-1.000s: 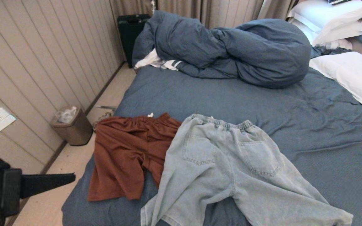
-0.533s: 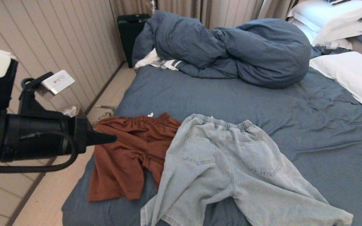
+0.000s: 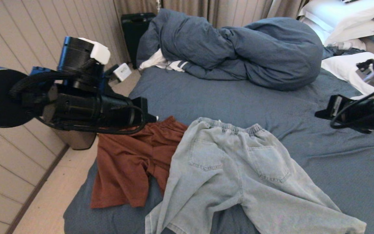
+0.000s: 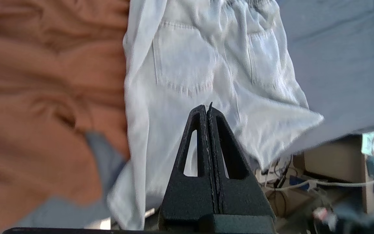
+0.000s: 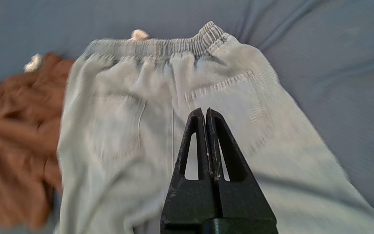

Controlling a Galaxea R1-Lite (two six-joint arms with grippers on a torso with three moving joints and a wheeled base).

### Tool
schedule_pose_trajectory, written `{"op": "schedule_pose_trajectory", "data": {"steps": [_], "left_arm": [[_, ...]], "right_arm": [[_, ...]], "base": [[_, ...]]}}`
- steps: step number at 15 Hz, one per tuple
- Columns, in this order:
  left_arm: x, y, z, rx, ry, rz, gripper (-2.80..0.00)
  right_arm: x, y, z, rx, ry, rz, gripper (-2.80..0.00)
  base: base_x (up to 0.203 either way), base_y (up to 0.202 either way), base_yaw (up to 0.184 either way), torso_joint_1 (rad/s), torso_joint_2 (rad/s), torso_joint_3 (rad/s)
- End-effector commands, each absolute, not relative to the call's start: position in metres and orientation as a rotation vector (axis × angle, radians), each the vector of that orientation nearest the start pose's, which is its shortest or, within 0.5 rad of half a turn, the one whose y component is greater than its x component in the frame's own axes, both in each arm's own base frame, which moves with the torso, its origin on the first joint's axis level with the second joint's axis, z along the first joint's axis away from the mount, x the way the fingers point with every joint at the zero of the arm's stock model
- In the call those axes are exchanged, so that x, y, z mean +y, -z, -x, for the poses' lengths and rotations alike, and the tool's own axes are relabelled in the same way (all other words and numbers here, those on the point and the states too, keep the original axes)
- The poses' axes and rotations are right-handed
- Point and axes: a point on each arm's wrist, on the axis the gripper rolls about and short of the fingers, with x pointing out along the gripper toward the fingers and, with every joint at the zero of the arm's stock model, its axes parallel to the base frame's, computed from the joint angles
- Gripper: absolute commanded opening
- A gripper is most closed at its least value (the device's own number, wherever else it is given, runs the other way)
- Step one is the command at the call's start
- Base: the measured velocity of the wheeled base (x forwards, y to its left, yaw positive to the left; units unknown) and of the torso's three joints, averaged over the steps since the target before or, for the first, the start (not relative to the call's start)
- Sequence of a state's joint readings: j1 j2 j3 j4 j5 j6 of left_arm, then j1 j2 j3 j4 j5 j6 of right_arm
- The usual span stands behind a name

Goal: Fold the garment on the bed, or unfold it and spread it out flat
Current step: Fold the blue shorts

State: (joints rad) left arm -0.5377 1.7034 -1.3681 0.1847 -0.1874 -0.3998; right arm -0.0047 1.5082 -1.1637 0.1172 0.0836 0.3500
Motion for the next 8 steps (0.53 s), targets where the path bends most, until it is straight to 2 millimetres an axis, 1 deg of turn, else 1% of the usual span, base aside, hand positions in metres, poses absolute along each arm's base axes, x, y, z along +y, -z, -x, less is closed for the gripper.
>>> {"op": "schedule_pose_trajectory", "data": {"steps": [1, 2, 3, 4, 6, 7, 8], "left_arm": [[-0.192, -0.223, -0.313, 0.709, 0.575, 0.27, -2.8], [-0.2, -0.214, -0.326, 0.677, 0.579, 0.272, -2.8], [-0.207, -0.206, -0.337, 0.644, 0.583, 0.276, -2.8], [-0.211, -0.197, -0.343, 0.639, 0.581, 0.275, -2.8], [-0.215, -0.178, -0.351, 0.672, 0.569, 0.267, -2.8], [-0.217, -0.171, -0.356, 0.686, 0.563, 0.264, -2.8], [-0.218, -0.167, -0.363, 0.682, 0.559, 0.265, -2.8]], "right_arm": [[0.01, -0.23, -0.323, 0.584, -0.001, -0.38, -2.8], [0.016, -0.228, -0.325, 0.593, -0.022, -0.371, -2.8], [0.028, -0.226, -0.326, 0.607, -0.055, -0.356, -2.8], [0.042, -0.222, -0.325, 0.627, -0.094, -0.338, -2.8], [0.084, -0.21, -0.317, 0.692, -0.206, -0.286, -2.8], [0.105, -0.201, -0.311, 0.729, -0.256, -0.256, -2.8], [0.121, -0.189, -0.308, 0.764, -0.264, -0.221, -2.8]], "base": [[0.0, 0.0, 0.0, 0.0, 0.0, 0.0], [0.0, 0.0, 0.0, 0.0, 0.0, 0.0], [0.0, 0.0, 0.0, 0.0, 0.0, 0.0], [0.0, 0.0, 0.0, 0.0, 0.0, 0.0], [0.0, 0.0, 0.0, 0.0, 0.0, 0.0], [0.0, 0.0, 0.0, 0.0, 0.0, 0.0], [0.0, 0.0, 0.0, 0.0, 0.0, 0.0]]}}
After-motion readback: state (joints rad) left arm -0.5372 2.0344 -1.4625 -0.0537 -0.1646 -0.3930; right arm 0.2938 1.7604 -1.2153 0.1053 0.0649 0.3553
